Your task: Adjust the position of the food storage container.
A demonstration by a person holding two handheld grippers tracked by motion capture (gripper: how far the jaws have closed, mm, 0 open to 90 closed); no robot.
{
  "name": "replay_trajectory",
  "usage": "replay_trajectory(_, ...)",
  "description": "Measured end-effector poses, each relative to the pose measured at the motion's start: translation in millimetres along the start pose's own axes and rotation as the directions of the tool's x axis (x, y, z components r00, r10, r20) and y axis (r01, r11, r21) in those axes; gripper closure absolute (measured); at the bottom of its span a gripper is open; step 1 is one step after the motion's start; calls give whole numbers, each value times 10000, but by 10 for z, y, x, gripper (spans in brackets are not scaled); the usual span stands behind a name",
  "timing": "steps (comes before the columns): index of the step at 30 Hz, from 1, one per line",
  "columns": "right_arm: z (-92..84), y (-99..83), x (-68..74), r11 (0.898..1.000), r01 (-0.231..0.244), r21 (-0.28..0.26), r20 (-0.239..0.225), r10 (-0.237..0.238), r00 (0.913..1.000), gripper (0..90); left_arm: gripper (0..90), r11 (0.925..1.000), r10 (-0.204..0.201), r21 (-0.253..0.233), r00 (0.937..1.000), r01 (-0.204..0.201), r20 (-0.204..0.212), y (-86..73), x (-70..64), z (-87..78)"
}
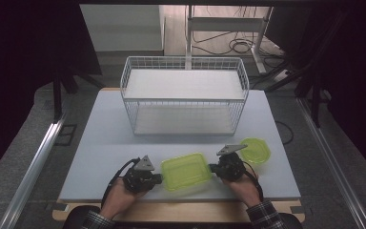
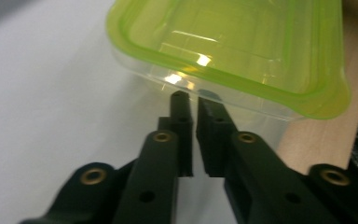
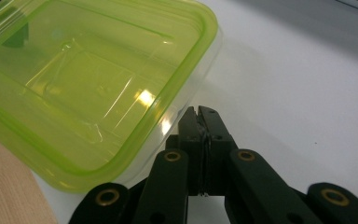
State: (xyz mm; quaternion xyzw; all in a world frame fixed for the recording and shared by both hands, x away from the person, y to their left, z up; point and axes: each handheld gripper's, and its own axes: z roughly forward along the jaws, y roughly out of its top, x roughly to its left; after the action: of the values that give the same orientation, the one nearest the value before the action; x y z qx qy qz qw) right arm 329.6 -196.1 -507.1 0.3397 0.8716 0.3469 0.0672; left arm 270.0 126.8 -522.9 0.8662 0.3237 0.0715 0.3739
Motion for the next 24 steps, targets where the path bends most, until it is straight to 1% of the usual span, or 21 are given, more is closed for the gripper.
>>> replay_trajectory(1,-10,-3,0,10000,64,-14,87,-64,9999,864,779,10000,0,0,10000,0,0,0,0,0)
replay_trajectory(2,-28,-5,-1,9999,85,-54,166,-84,9998,854,734,9998,-60,-166,9996,56,-271,-23,3,-38)
replay_trajectory(4,-77,-18,-8,9997,192,-151,348,-187,9992,839,655,9994,-99,-328,9982,79,-591,-53,5,-81)
replay_trajectory(5,-106,-29,-7,9997,153,-166,431,-146,9990,835,613,9992,-111,-398,9970,81,-769,-70,5,-101)
replay_trajectory(6,-106,-29,-7,9997,153,-166,431,-146,9990,835,567,9992,-111,-398,9970,81,-769,-70,5,-101)
replay_trajectory(7,-166,-63,-23,9994,173,-310,439,-159,9989,820,517,9985,-212,-515,9949,161,-983,-103,6,-140)
replay_trajectory(9,-219,-92,-26,9989,153,-453,479,-131,9988,804,449,9976,-282,-653,9935,210,-1102,-133,-3,-181)
replay_trajectory(11,-265,-113,-22,9981,236,-567,552,-205,9983,777,383,9973,-242,-713,9916,152,-1270,-161,-19,-221)
replay_trajectory(12,-289,-123,-21,9975,294,-647,615,-254,9978,754,350,9971,-220,-758,9906,118,-1352,-175,-27,-237)
replay_trajectory(14,-330,-134,-12,9956,377,-855,710,-317,9970,702,249,9964,-235,-841,9877,106,-1547,-201,-41,-258)
replay_trajectory(15,-346,-135,-8,9945,440,-947,767,-368,9964,671,215,9963,-238,-848,9866,102,-1614,-211,-44,-268)
replay_trajectory(16,-361,-137,-2,9937,453,-1026,822,-369,9959,638,179,9962,-237,-865,9866,98,-1612,-219,-45,-275)
replay_trajectory(18,-381,-144,5,9925,454,-1131,845,-359,9958,580,121,9962,-234,-868,9843,82,-1752,-233,-47,-290)
replay_trajectory(19,-389,-151,8,9921,432,-1174,857,-332,9958,544,87,9964,-187,-851,9846,39,-1739,-239,-47,-298)
replay_trajectory(21,-401,-169,10,9915,401,-1242,852,-296,9959,478,50,9970,36,-752,9815,-183,-1913,-254,-52,-319)
replay_trajectory(22,-401,-169,10,9915,401,-1242,852,-296,9959,478,37,9970,36,-752,9815,-183,-1913,-254,-52,-319)
replay_trajectory(23,-406,-179,11,9916,374,-1241,825,-272,9962,443,37,9976,180,-620,9792,-311,-2019,-265,-55,-324)
replay_trajectory(24,-406,-202,11,9915,394,-1242,763,-300,9966,371,15,9979,346,-461,9759,-456,-2156,-287,-61,-325)
